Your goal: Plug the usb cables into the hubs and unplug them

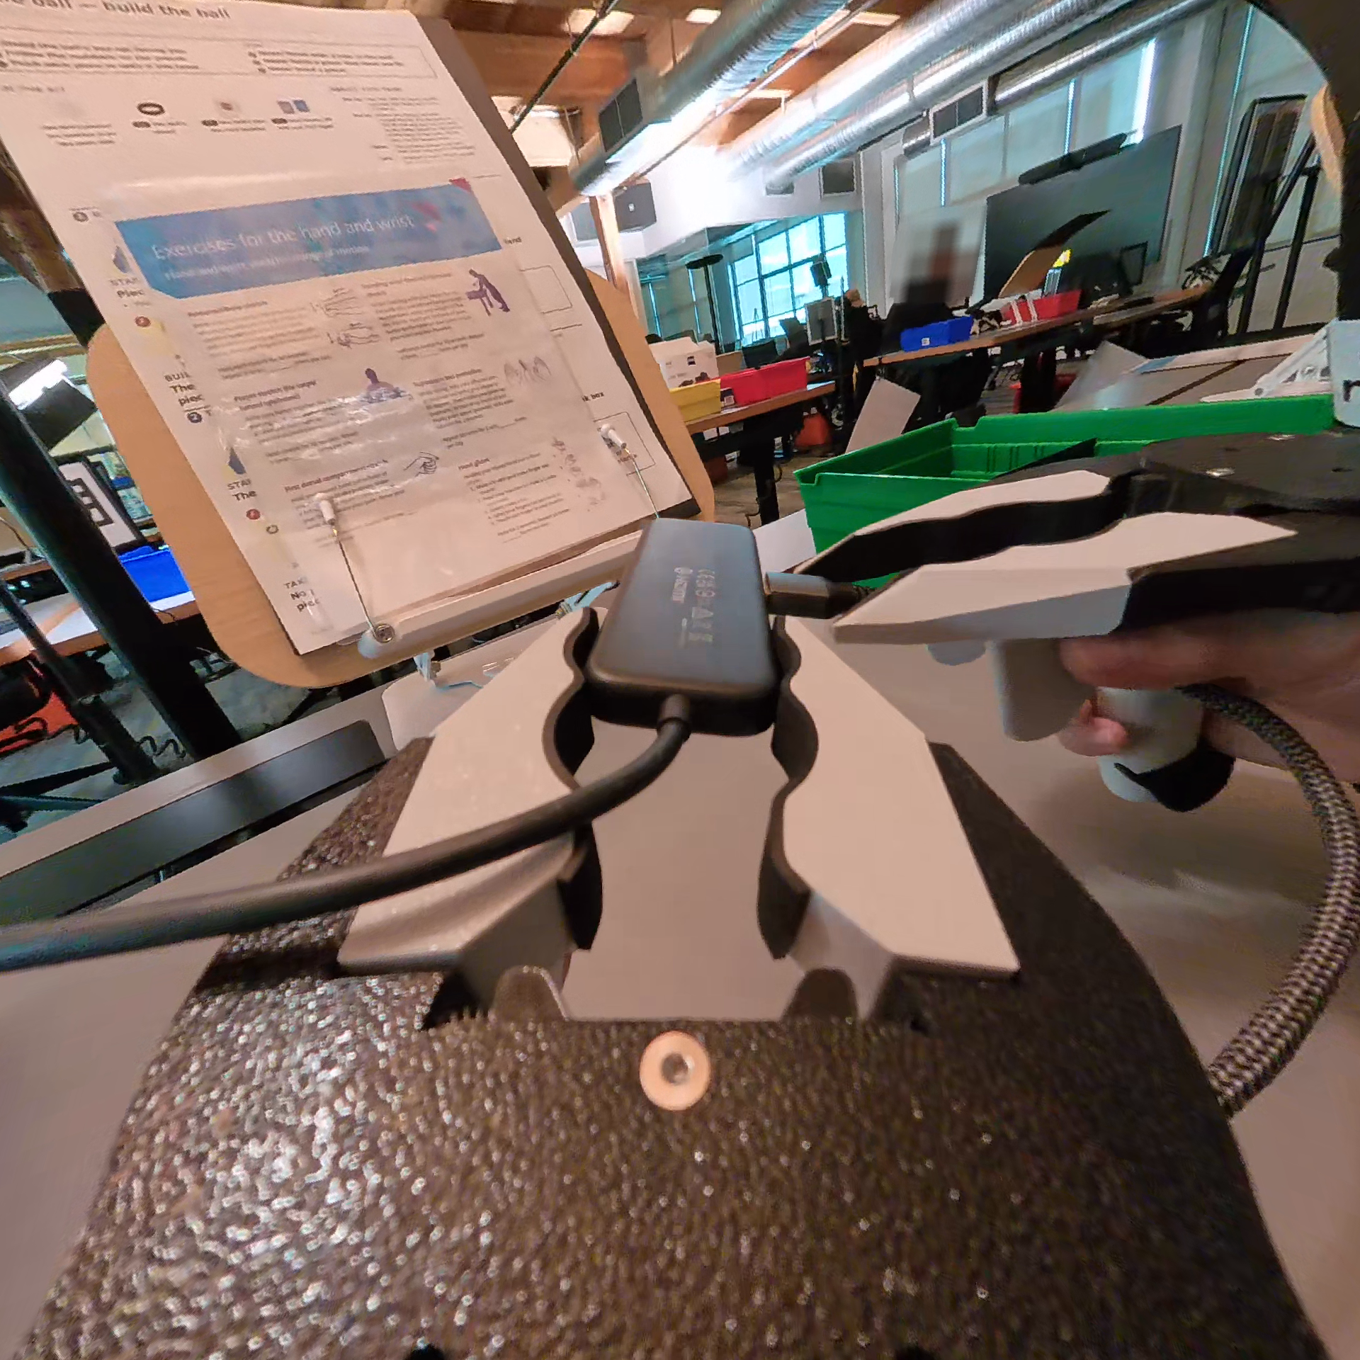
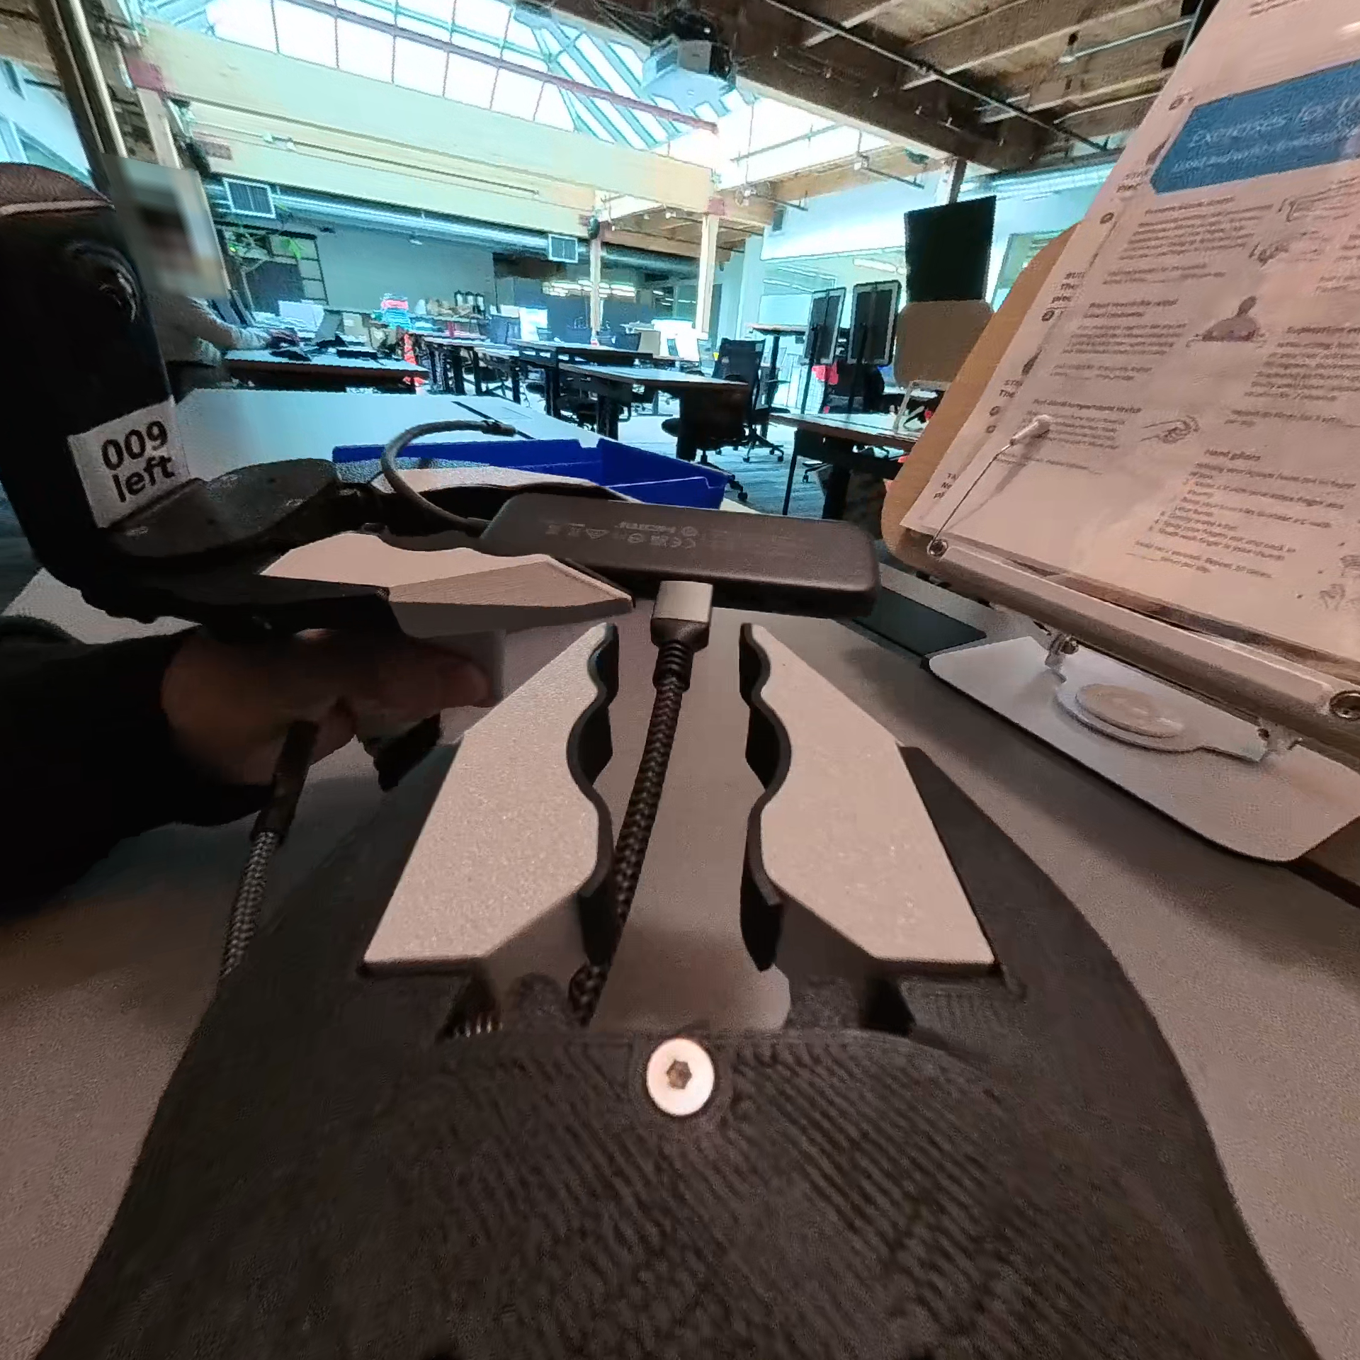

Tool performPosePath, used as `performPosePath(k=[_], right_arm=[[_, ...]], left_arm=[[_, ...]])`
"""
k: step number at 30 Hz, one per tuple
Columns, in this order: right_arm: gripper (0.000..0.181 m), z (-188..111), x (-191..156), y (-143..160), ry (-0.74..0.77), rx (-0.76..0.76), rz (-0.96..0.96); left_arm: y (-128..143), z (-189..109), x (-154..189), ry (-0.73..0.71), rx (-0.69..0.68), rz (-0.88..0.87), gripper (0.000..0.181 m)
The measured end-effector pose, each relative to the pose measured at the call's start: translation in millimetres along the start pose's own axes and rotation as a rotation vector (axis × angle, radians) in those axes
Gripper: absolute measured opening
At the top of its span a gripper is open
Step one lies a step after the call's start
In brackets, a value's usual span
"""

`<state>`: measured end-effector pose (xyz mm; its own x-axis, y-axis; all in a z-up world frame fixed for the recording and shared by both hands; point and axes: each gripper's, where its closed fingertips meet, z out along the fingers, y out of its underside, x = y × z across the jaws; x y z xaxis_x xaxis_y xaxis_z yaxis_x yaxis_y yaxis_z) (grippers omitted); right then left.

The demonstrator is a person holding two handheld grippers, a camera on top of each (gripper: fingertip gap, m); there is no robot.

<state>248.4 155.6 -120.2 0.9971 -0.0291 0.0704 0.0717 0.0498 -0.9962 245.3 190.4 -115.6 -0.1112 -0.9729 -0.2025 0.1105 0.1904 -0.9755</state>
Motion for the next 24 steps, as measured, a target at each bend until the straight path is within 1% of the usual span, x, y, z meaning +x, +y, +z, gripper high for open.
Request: performPosePath(k=[4, 6, 8, 14, 17, 19, 22, 24], right_arm=[[0.027, -0.6, 1.4, -3.0, 0.022, 0.036, -0.008], [0.020, 0.3, -1.3, -0.2, 0.003, 0.021, 0.008], [0.015, 1.3, 1.7, 2.8, 0.019, 0.005, 0.026], [0.015, 1.2, 0.4, -1.6, 0.035, 0.033, 0.006], [0.019, 0.8, 0.5, -5.1, 0.050, 0.053, 0.034], [0.015, 1.0, -0.3, -4.4, 0.040, 0.050, 0.029], [0.015, 1.1, 2.3, -3.0, 0.037, 0.009, 0.002], [0.015, 1.6, 1.6, -5.2, 0.049, -0.012, -0.033]], left_arm=[[2.0, 1.8, 4.7, 0.015, -0.003, -0.008, 0.045], [0.2, 1.5, 5.2, 0.011, 0.005, -0.002, 0.045], [-0.6, 1.7, 5.9, 0.012, 0.008, 0.002, 0.045], [-4.3, 0.8, 5.8, 0.008, 0.024, -0.001, 0.045], [-3.9, 0.9, 5.3, 0.008, 0.025, -0.003, 0.045], [-3.2, 1.4, 5.6, 0.010, 0.020, -0.003, 0.045], [-2.6, 1.6, 5.5, 0.004, 0.016, 0.005, 0.045], [-6.6, 0.3, 3.2, -0.023, 0.012, 0.044, 0.046]])
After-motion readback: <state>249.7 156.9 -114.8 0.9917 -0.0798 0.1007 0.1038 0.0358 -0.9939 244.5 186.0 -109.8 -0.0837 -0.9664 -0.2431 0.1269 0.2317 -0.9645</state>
